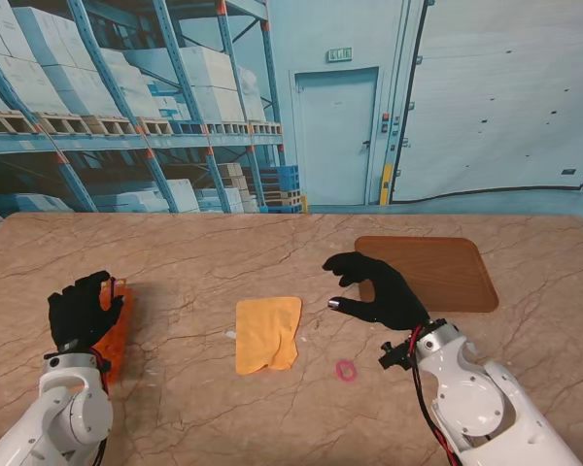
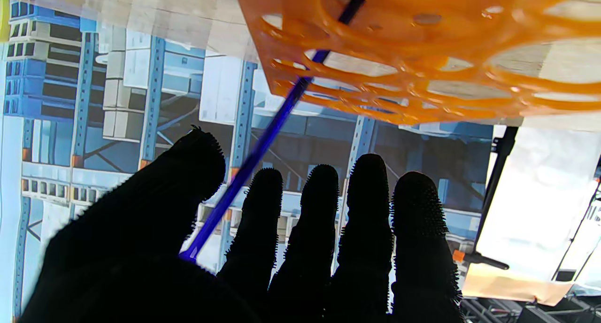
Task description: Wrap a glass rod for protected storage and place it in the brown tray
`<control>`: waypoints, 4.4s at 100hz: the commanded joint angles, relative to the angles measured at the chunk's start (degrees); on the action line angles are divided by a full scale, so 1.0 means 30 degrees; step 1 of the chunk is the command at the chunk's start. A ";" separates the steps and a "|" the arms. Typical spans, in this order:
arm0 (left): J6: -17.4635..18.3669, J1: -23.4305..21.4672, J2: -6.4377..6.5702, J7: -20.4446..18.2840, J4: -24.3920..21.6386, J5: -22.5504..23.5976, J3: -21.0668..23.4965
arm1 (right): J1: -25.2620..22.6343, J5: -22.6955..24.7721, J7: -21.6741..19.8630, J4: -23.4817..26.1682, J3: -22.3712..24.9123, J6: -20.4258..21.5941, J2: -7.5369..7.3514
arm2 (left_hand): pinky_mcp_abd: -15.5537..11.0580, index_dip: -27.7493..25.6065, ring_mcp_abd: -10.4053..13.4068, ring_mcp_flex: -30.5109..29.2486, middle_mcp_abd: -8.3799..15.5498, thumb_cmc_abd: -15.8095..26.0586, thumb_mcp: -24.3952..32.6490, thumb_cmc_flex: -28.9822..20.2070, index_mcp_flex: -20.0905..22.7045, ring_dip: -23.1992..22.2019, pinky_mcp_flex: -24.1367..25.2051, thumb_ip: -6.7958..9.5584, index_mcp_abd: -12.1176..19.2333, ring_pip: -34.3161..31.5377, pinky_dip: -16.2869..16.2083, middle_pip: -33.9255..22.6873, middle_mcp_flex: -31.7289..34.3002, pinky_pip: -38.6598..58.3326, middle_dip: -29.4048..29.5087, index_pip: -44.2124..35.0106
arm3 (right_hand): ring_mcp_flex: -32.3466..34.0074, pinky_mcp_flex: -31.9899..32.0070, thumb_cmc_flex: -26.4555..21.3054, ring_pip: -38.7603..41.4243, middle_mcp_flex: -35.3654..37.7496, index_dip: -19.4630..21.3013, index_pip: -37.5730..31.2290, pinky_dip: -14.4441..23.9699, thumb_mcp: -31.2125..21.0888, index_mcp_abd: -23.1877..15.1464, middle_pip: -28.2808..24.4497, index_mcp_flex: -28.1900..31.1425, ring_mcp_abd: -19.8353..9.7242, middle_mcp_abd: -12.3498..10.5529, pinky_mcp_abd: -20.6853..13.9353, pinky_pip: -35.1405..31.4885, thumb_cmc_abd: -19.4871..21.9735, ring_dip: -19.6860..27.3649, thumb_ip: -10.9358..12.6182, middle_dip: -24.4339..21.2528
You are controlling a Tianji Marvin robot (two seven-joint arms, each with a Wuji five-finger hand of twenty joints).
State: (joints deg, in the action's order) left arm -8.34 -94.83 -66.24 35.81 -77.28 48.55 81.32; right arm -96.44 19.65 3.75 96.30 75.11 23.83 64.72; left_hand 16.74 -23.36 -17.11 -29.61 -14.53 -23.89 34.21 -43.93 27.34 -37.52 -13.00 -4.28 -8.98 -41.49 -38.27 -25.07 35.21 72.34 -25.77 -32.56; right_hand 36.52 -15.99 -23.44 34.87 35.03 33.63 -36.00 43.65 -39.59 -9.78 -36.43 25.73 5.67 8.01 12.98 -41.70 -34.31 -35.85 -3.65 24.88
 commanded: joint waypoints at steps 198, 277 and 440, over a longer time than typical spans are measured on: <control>0.0206 -0.1085 0.0530 -0.1326 -0.1604 0.2686 0.1118 | -0.0058 -0.0153 -0.0072 0.0231 -0.0090 -0.0270 0.0050 | 0.0997 -0.0396 -0.1015 -0.2475 -0.0273 -0.1324 -0.0502 -0.3703 0.3055 -0.1224 -0.2232 -0.0528 0.1056 -0.2619 -0.1469 -0.2283 0.4043 0.2124 -0.3113 -0.2728 | 0.0245 0.0105 0.0727 0.0194 0.0143 0.0033 -0.0120 0.0115 -0.0413 0.0015 -0.0146 0.0293 0.0029 0.0084 -0.0110 -0.0400 0.0436 -0.0238 0.0438 0.0092; 0.0177 -0.0550 0.0515 -0.0817 -0.0842 0.2656 0.0624 | -0.0026 -0.0200 -0.0128 0.0229 -0.0111 -0.0314 0.0043 | 0.1271 0.0902 -0.0950 -0.3500 0.0766 -0.1462 -0.0455 -0.4923 0.5795 -0.1327 -0.3026 -0.0625 0.2141 -0.3048 -0.1367 -0.0737 0.7127 0.2593 -0.5382 -0.4728 | 0.0271 0.0086 0.0765 0.0205 0.0231 0.0040 -0.0122 0.0129 -0.0450 0.0042 -0.0166 0.0465 0.0093 0.0123 -0.0083 -0.0398 0.0470 -0.0248 0.0440 0.0105; 0.2546 -0.1934 0.0801 -0.1072 -0.3625 0.4106 0.1645 | -0.0117 -0.0232 -0.0040 0.0306 -0.0043 -0.0240 0.0064 | 0.2030 -0.0585 -0.1101 -0.5166 -0.0009 -0.4366 0.7831 -0.1588 0.6109 -0.1890 -0.4905 0.0578 0.0781 -0.5252 -0.1479 -0.3631 0.9226 0.4098 -0.7489 -0.8802 | 0.0261 0.0096 0.0882 0.0205 0.0226 0.0032 -0.0066 0.0165 -0.0621 0.0021 -0.0144 0.0402 0.0097 0.0129 -0.0074 -0.0365 0.0576 -0.0262 0.0436 0.0105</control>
State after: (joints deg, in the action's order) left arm -1.25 -99.74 -63.84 33.14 -86.82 60.62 85.98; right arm -96.44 18.96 3.59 96.71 75.02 22.96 64.73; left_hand 20.82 -22.98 -18.85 -44.35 -12.54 -35.55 54.58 -49.05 44.62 -41.96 -27.38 -4.96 -6.90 -56.07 -41.78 -34.13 61.68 81.90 -46.78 -54.00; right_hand 36.56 -15.99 -22.80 34.87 35.13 33.64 -36.20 43.65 -40.83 -9.77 -36.43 26.31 6.08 8.09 12.98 -41.70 -34.30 -35.89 -3.65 24.88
